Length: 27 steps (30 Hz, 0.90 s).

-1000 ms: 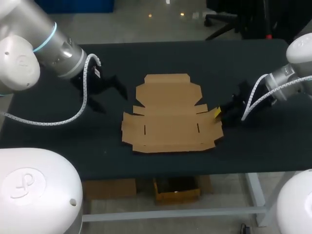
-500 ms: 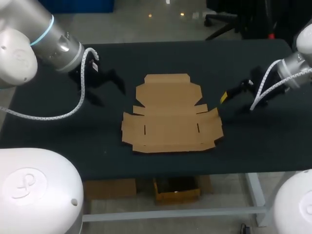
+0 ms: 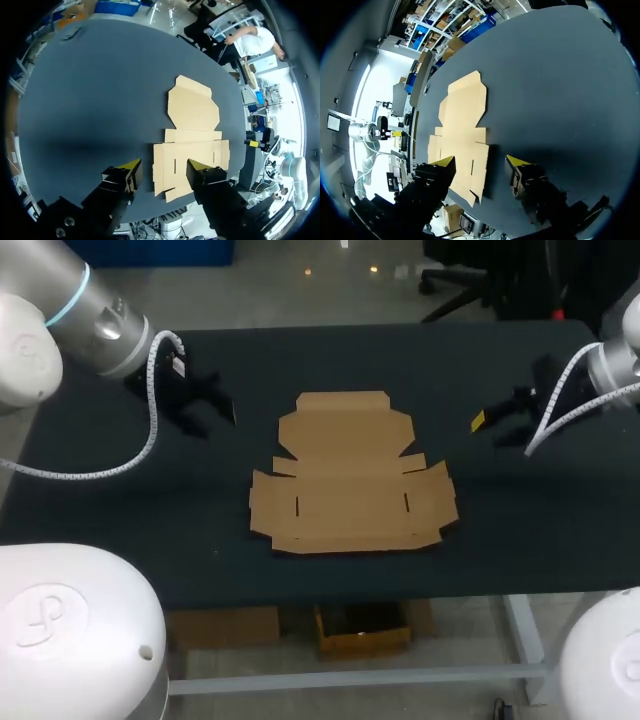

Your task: Assemble the packaging by folding the flat box into shape, placing the metal phone stand inside, and closing the box properly

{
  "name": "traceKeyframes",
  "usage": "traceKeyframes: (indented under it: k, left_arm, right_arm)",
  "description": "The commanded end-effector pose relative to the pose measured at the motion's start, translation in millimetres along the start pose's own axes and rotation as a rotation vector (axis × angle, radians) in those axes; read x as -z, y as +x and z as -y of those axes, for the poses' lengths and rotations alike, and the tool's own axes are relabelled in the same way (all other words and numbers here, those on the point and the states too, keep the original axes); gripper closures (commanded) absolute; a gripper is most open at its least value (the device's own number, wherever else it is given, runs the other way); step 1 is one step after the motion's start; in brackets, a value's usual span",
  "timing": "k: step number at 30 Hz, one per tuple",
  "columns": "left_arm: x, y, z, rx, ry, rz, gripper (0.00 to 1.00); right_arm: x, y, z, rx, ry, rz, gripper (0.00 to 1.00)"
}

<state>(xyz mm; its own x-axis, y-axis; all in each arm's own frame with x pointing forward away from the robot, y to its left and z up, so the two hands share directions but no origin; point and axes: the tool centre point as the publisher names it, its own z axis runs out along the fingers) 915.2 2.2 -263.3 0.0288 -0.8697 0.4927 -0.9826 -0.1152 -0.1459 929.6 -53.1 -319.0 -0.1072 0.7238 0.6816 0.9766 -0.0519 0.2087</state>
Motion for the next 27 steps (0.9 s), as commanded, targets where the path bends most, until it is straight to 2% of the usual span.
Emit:
traceKeyframes:
  k: [1,8,11,27]
  left_arm:
    - [-10,3.8,12.1,-0.013,-0.014,0.02,1.0]
    - [-25,0.1,25.1,-0.02,-0.037,0.008,1.0]
    - [-27,-2.9,29.6,-0.026,-0.047,0.007,1.0]
    - [-27,-2.9,29.6,-0.026,-0.047,0.007,1.0]
  right_arm:
    - [-3,4,-2,0.015,-0.024,0.015,1.0]
    - [-12,8,-7,0.029,-0.064,0.019,1.0]
    - [-13,10,-8,0.0,-0.075,0.05,1.0]
    - [-13,10,-9,-0.014,-0.075,0.059,1.0]
